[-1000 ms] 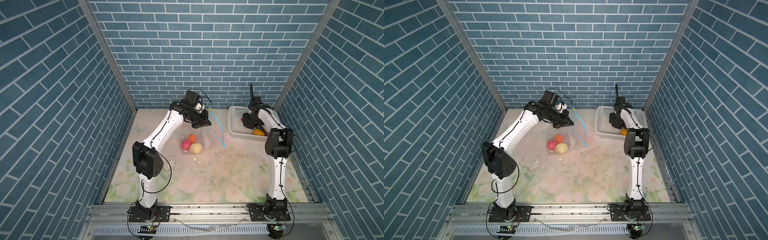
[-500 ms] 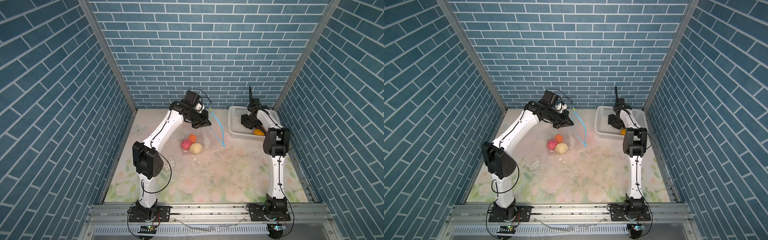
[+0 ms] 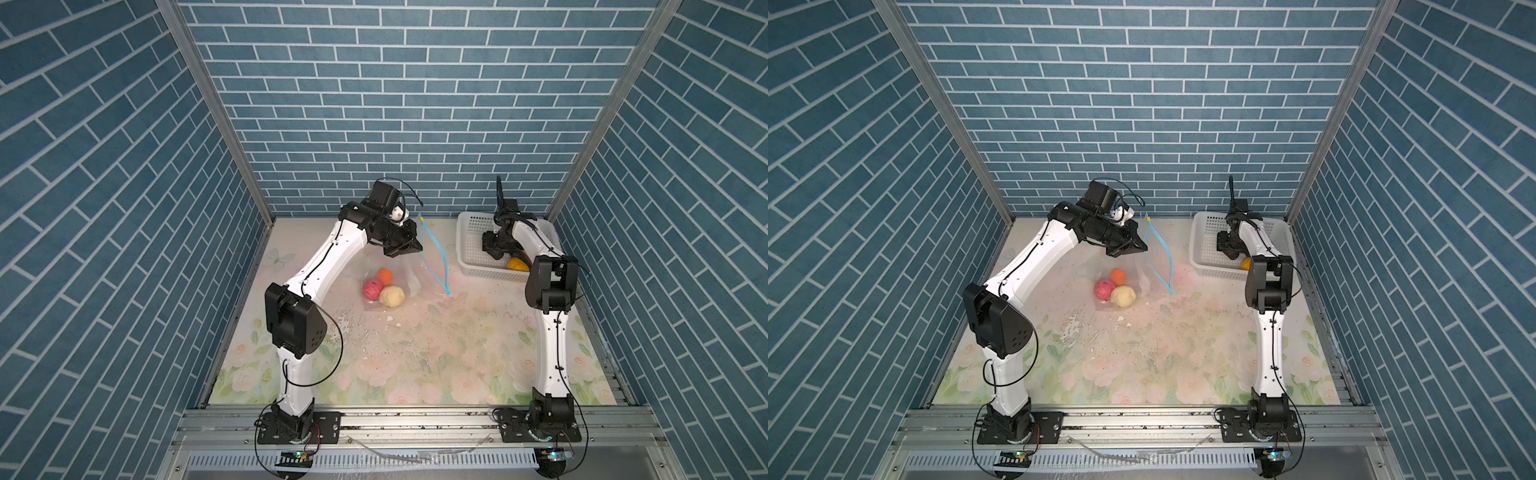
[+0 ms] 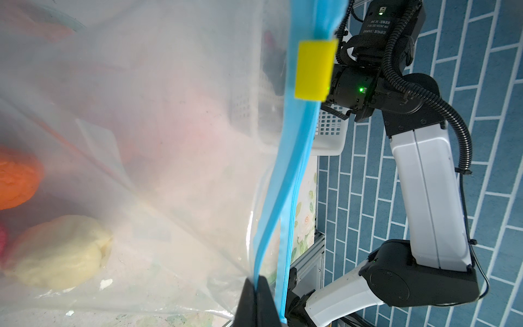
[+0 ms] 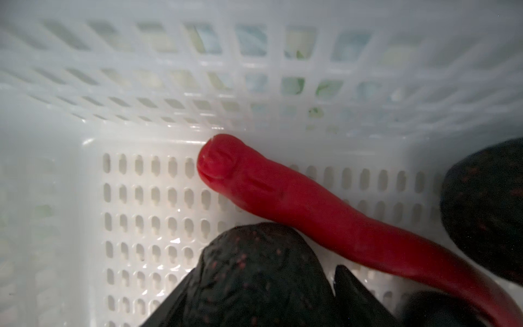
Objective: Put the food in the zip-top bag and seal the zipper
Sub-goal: 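Grasp a dark avocado in the basket with right gripper and lift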
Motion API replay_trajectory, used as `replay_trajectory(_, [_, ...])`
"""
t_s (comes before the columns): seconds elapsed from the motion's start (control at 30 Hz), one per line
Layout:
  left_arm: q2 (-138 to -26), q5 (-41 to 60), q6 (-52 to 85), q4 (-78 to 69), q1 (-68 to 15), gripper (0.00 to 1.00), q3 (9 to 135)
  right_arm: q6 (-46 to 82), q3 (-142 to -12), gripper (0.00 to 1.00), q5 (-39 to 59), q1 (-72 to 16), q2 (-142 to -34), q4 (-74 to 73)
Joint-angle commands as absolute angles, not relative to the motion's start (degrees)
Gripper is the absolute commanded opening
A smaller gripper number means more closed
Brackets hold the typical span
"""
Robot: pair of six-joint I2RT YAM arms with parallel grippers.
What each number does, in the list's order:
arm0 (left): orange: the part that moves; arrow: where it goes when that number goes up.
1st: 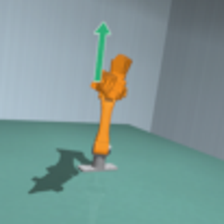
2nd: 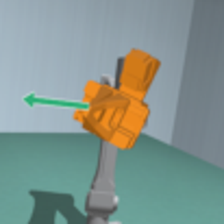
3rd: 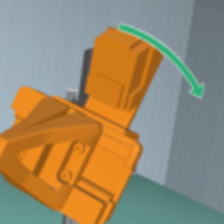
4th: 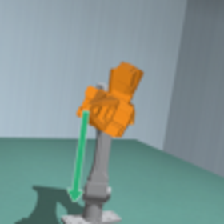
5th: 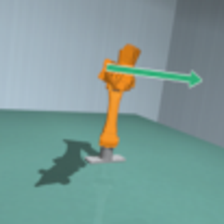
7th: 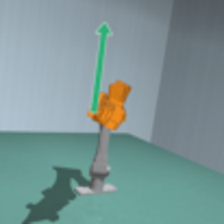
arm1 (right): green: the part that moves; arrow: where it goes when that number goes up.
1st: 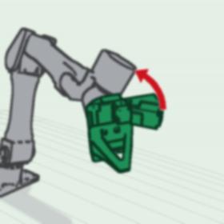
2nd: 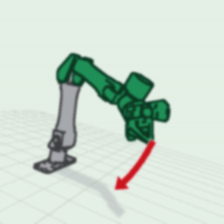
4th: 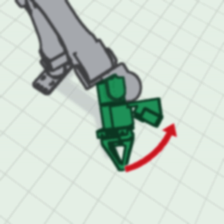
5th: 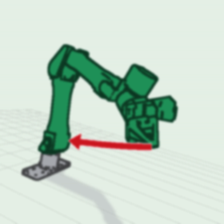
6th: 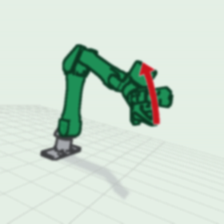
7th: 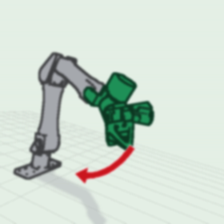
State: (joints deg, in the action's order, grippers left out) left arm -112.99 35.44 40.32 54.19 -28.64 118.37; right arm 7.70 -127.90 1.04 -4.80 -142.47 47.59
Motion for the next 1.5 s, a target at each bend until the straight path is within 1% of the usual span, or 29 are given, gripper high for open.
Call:
replay_trajectory(0.0, [-113.0, 35.3, 39.9, 54.8, -28.9, 0.00, 118.4, 8.5, -130.8, 0.70, 2.5, -4.6, -142.6, 49.1])
replay_trajectory(0.37, [-112.9, 35.2, 40.0, 54.4, -28.9, 0.00, 117.8, 9.7, -128.0, 0.62, 4.7, -4.6, -138.9, 47.7])
replay_trajectory(0.7, [-112.8, 35.3, 40.1, 54.1, -29.0, 0.00, 117.7, 14.1, -121.1, 0.59, 13.5, -4.6, -134.7, 41.7])
replay_trajectory(1.03, [-112.8, 35.8, 40.1, 53.6, -29.0, 0.00, 117.4, 25.5, -111.9, 0.57, 22.6, -3.8, -129.4, 31.1])
replay_trajectory(1.23, [-112.7, 36.0, 40.1, 53.5, -28.9, 0.00, 117.4, 38.2, -102.9, 0.55, 30.6, -1.8, -126.0, 17.8])
replay_trajectory(1.27, [-112.5, 36.1, 40.1, 53.5, -29.0, 0.00, 117.3, 40.0, -101.7, 0.54, 31.1, -1.7, -124.3, 15.8])
replay_trajectory(1.47, [-112.3, 36.1, 40.1, 53.3, -29.0, 0.00, 117.0, 52.1, -94.5, 0.54, 34.1, -0.8, -121.8, 1.9])
